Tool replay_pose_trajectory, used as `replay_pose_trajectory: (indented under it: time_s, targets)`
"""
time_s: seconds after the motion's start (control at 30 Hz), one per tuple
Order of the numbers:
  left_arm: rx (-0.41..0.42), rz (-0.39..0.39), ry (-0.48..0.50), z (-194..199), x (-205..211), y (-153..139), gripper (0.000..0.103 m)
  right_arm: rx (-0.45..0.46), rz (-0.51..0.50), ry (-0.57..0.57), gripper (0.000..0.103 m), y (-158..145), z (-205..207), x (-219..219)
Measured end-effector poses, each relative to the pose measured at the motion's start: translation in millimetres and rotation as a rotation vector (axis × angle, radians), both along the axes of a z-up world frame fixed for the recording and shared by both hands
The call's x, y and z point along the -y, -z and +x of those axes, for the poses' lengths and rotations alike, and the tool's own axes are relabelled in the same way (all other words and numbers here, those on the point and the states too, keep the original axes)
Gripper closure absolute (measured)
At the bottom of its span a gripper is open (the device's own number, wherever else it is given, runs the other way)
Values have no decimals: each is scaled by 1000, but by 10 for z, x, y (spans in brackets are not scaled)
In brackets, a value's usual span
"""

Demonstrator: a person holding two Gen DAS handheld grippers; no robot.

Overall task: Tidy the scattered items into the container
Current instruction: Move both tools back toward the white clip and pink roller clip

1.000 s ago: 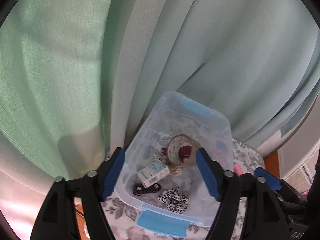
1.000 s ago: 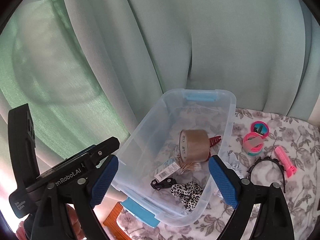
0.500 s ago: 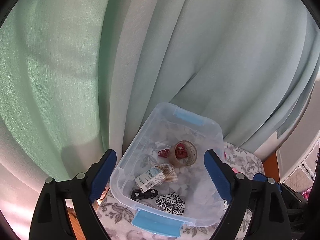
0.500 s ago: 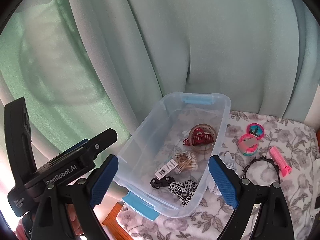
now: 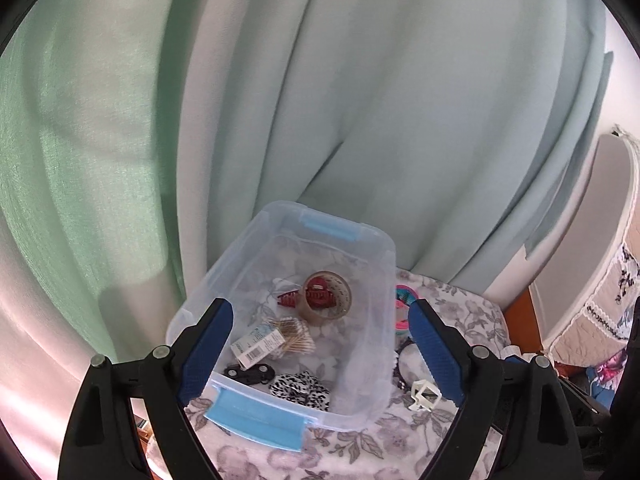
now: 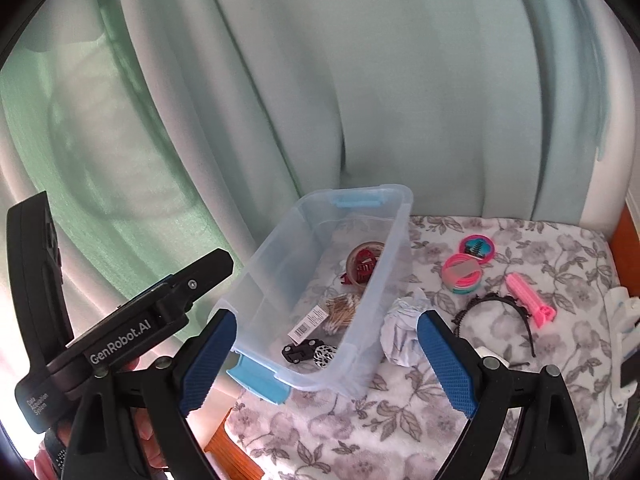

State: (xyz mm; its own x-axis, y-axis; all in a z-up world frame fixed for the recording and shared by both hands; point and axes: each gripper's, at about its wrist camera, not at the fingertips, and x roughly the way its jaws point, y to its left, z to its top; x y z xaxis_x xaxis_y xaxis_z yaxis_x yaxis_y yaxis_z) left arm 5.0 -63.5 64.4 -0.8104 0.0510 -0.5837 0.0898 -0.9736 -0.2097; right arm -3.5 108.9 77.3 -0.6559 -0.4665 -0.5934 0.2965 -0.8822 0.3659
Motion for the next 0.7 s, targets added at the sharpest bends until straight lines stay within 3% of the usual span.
replay_pose_trajectory:
  time_s: [0.37,0.7]
  targets:
    - [-40,-57,59,202,-591,-100,13,-14,-74,95,9,70,289,-607]
    - [-7,-98,153,222,-1048,70,13,11,-124,205,9,350,526,-1169]
